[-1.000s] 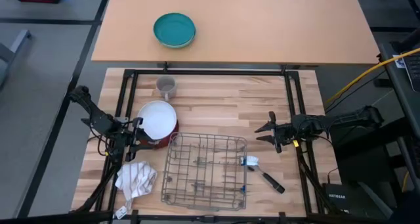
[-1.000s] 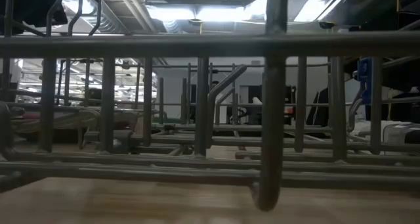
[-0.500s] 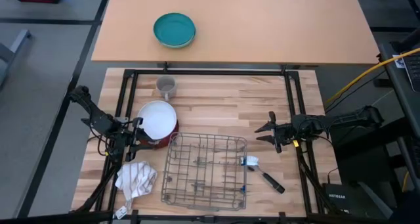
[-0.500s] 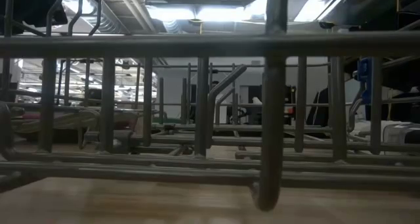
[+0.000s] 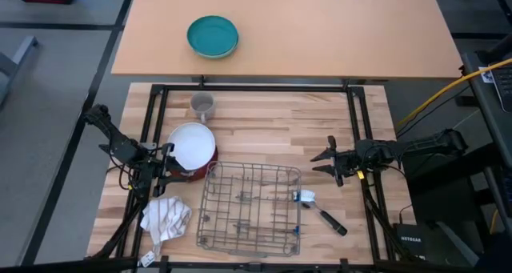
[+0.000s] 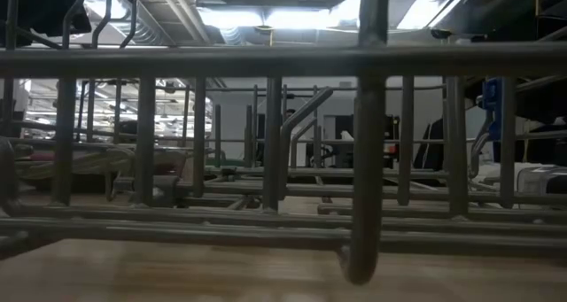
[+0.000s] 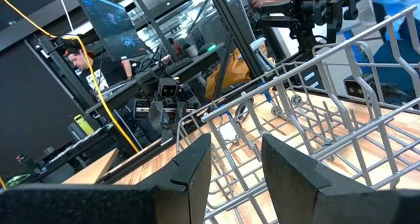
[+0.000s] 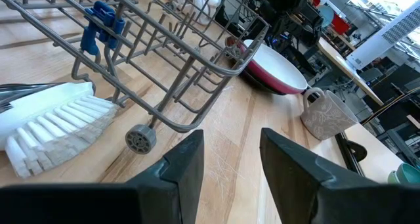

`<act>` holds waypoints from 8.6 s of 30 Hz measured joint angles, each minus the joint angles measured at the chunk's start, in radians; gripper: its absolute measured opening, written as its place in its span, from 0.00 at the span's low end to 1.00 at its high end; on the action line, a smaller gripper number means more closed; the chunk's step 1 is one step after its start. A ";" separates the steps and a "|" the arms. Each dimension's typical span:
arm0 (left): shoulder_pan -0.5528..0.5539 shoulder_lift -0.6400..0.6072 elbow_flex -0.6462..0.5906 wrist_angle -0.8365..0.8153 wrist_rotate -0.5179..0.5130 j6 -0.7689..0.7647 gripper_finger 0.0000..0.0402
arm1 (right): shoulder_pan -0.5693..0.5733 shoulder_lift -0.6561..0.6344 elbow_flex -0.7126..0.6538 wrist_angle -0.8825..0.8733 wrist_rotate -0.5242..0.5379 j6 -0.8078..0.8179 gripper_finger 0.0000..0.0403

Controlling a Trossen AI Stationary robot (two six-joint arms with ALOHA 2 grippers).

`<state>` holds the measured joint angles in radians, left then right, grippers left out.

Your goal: Sort dishes

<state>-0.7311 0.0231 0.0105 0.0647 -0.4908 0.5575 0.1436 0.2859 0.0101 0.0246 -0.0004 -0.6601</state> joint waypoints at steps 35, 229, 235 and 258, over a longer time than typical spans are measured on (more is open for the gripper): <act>0.000 0.000 0.007 0.250 -0.424 -0.465 0.31 | 0.001 0.000 0.000 0.008 0.057 -0.085 0.38; 0.169 1.073 0.627 0.710 -0.168 -1.280 0.00 | 0.000 0.000 0.000 0.542 0.046 0.183 0.38; 0.112 1.250 0.627 0.937 -0.225 -1.379 0.00 | 0.000 0.000 0.000 0.542 0.046 0.182 0.38; -0.102 1.671 0.940 1.014 -0.606 -1.479 0.00 | 0.000 0.000 0.000 0.542 0.106 0.155 0.38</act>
<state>-0.8330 1.6941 0.9507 1.0790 -1.0970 -0.9211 0.1436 0.2859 0.0102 0.5668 0.1052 -0.5047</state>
